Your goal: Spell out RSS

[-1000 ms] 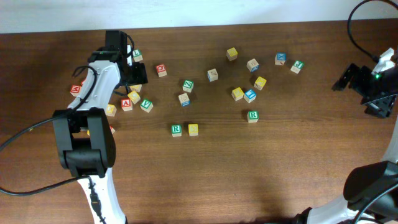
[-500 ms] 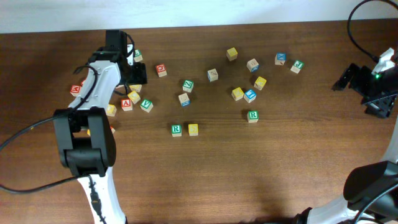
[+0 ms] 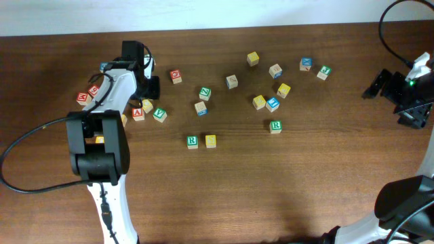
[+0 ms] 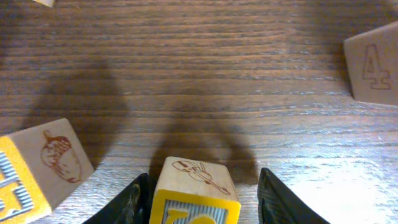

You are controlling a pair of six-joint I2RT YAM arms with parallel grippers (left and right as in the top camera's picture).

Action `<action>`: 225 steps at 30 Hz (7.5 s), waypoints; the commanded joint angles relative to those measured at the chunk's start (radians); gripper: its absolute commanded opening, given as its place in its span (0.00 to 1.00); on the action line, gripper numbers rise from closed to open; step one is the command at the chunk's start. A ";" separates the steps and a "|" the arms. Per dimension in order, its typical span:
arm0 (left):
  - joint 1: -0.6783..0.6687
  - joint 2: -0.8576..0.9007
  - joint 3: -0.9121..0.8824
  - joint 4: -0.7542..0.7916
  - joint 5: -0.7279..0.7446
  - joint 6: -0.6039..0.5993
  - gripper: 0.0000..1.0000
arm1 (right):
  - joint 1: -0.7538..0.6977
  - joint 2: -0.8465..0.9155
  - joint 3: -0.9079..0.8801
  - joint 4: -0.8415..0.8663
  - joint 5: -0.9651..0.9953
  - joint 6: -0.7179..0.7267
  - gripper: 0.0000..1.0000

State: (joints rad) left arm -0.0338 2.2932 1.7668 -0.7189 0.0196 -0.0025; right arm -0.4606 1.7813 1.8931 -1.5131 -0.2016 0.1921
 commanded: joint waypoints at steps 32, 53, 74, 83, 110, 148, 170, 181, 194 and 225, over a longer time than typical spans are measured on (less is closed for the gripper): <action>-0.002 0.003 -0.001 -0.031 0.505 -0.690 0.42 | 0.002 -0.001 -0.003 0.001 -0.005 0.007 0.98; -0.004 -0.117 0.051 -0.064 0.310 -0.158 0.49 | 0.002 -0.001 -0.003 0.001 -0.005 0.007 0.98; -0.107 -0.100 -0.050 -0.043 0.188 0.693 0.79 | 0.002 -0.001 -0.003 0.001 -0.005 0.007 0.98; -0.101 -0.100 -0.085 0.030 0.189 0.701 0.72 | 0.002 -0.001 -0.003 0.001 -0.005 0.007 0.98; -0.102 -0.100 -0.164 0.106 0.201 0.645 0.49 | 0.002 -0.001 -0.003 0.001 -0.005 0.007 0.98; -0.102 -0.098 -0.166 0.124 0.249 0.541 0.64 | 0.002 -0.001 -0.003 0.001 -0.005 0.007 0.98; -0.101 -0.083 -0.182 0.137 0.219 0.541 0.40 | 0.002 -0.001 -0.003 0.001 -0.005 0.007 0.98; -0.101 -0.083 -0.182 0.152 0.220 0.541 0.39 | 0.002 -0.001 -0.003 0.001 -0.005 0.007 0.98; -0.101 -0.083 -0.182 0.162 0.222 0.510 0.38 | 0.002 -0.001 -0.003 0.001 -0.005 0.007 0.98; -0.102 -0.117 -0.164 0.150 0.227 0.297 0.18 | 0.002 -0.001 -0.003 0.001 -0.005 0.007 0.98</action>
State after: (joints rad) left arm -0.1410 2.2009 1.5932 -0.5640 0.2359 0.4038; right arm -0.4606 1.7813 1.8931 -1.5131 -0.2016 0.1921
